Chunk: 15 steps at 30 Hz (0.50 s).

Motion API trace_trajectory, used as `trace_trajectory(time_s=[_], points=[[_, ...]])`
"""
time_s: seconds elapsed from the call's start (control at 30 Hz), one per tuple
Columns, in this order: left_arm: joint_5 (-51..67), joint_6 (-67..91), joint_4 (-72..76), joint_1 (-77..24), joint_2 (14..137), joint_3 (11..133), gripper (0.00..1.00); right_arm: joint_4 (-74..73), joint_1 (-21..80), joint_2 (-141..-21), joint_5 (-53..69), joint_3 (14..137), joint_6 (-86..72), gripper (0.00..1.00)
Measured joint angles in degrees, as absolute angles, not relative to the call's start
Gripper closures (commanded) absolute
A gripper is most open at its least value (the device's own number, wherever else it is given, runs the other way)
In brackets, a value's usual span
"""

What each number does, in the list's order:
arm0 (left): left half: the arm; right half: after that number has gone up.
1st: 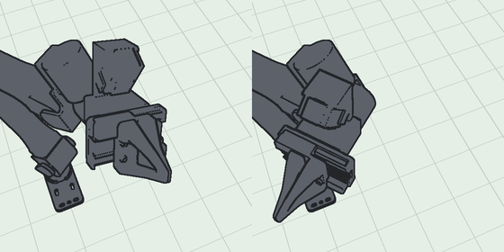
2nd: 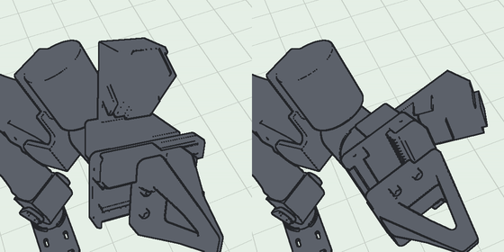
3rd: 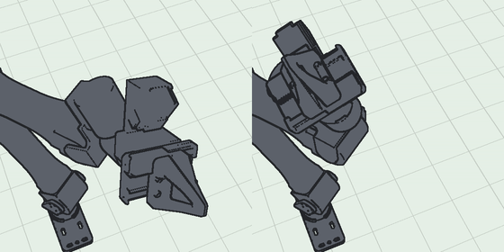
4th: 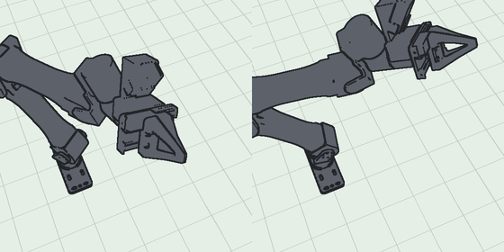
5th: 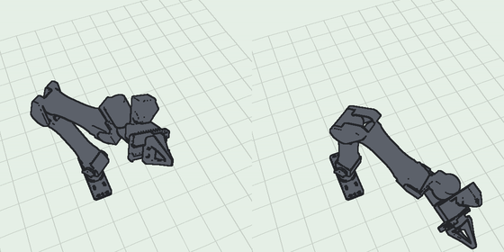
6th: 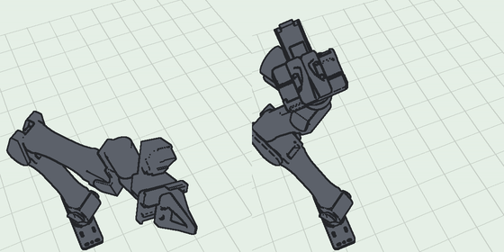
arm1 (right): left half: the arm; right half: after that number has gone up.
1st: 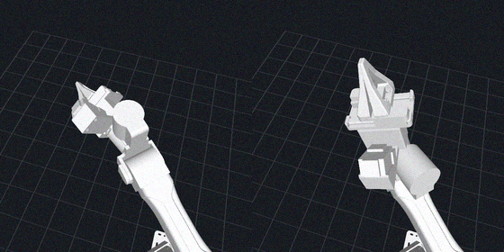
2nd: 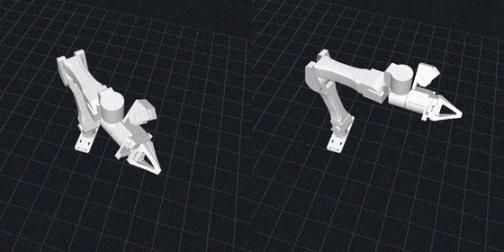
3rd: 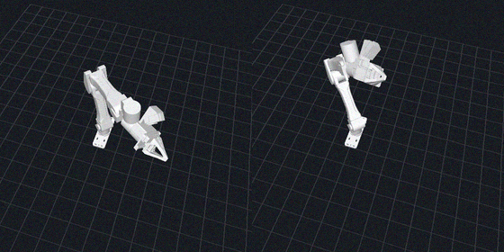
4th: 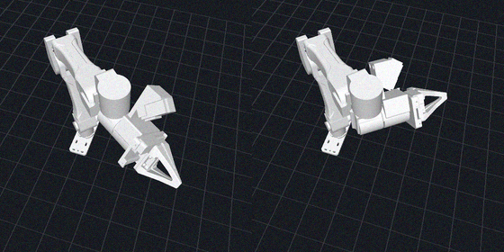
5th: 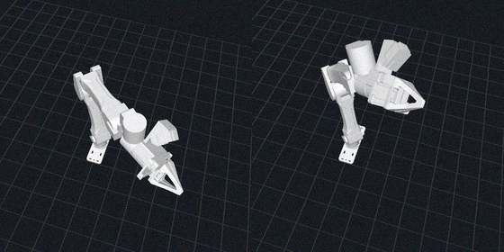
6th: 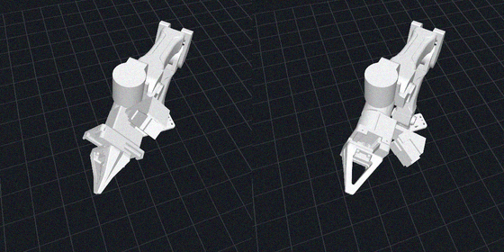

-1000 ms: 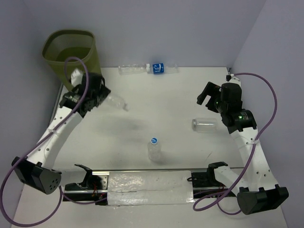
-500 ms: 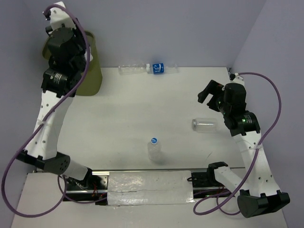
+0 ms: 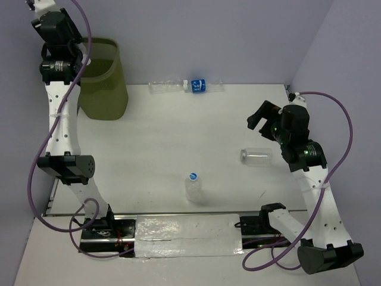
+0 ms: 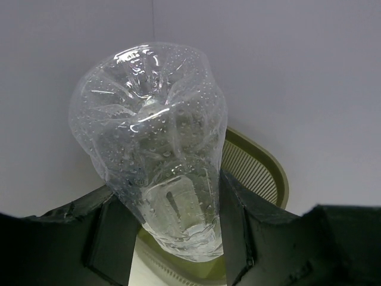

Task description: Put the plastic bottles in the bin

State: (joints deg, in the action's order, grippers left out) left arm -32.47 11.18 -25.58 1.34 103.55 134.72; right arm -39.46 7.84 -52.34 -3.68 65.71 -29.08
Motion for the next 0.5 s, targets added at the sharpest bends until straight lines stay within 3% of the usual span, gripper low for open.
trace_trajectory(time_s=[0.23,0.33,0.37,0.5], points=[[-23.66,18.37,-25.67,7.49,109.93,135.85,0.52,-39.75,7.84,-51.90,-3.53,65.71,-29.41,0.00],[-21.56,19.88,-25.82,7.64,111.74,134.37,0.21,-39.79,7.84,-52.05,-3.18,65.67,-29.87,0.00],[-20.67,20.16,-26.06,7.64,112.14,133.38,0.02,-39.79,7.84,-52.14,-3.07,65.65,-30.17,0.00],[-17.56,20.97,-27.86,7.53,112.71,131.39,0.01,-39.68,7.84,-52.66,-2.15,65.19,-30.44,0.00]])
